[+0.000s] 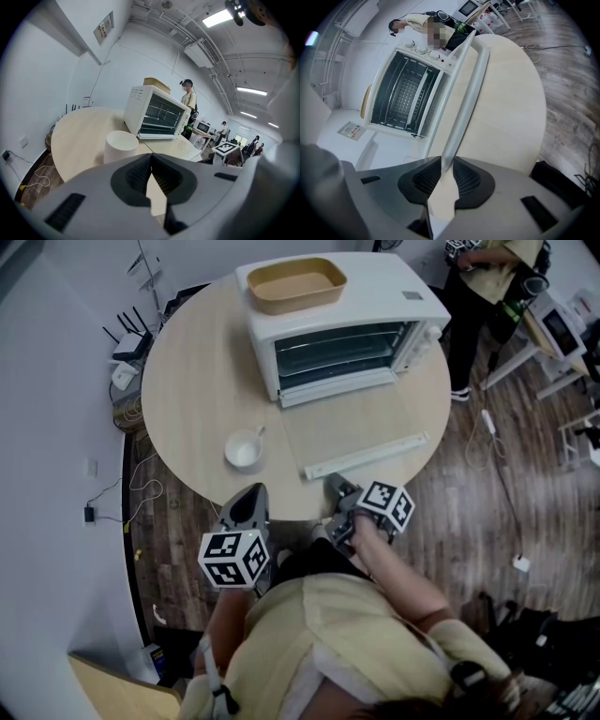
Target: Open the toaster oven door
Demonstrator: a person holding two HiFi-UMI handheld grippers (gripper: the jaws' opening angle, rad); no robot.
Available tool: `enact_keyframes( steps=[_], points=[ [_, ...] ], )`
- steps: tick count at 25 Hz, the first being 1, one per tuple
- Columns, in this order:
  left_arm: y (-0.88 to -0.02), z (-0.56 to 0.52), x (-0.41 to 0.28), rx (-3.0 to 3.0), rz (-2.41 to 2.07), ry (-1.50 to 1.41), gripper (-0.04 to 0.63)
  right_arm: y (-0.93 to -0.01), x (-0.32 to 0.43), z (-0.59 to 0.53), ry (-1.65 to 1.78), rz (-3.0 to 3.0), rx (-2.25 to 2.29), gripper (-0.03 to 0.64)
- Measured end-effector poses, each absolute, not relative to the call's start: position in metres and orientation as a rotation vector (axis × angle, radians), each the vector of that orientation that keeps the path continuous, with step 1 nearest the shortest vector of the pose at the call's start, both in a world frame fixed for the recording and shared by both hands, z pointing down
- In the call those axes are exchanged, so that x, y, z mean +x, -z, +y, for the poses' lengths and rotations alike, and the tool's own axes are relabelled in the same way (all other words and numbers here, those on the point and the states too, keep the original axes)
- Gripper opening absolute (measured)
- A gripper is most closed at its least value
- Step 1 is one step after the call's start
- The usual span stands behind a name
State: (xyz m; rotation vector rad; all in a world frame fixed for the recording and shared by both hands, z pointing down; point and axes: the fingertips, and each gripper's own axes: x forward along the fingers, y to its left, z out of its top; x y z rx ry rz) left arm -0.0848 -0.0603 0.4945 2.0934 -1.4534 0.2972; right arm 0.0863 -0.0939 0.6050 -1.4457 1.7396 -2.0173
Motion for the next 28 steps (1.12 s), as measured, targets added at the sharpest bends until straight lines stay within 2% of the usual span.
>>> enact_keyframes(
  steps=[7, 20, 28],
  points=[
    [-0.495, -0.06, -0.09, 2.088, -1.456, -0.287, 0.003, -0.572, 0.086, -0.09, 1.881, 1.945, -1.47, 0.08],
    [-0.492, -0.061, -0.086, 2.101, -1.426, -0.268, 0.002, -0.526, 0.084, -0.093, 1.488, 2.346, -1.639, 0.008],
    [-0.492, -0.061, -0.09, 2.094, -1.435, -0.251, 0.003, -0.512, 0.082, -0.094, 1.262, 2.538, -1.711, 0.003]
  ],
)
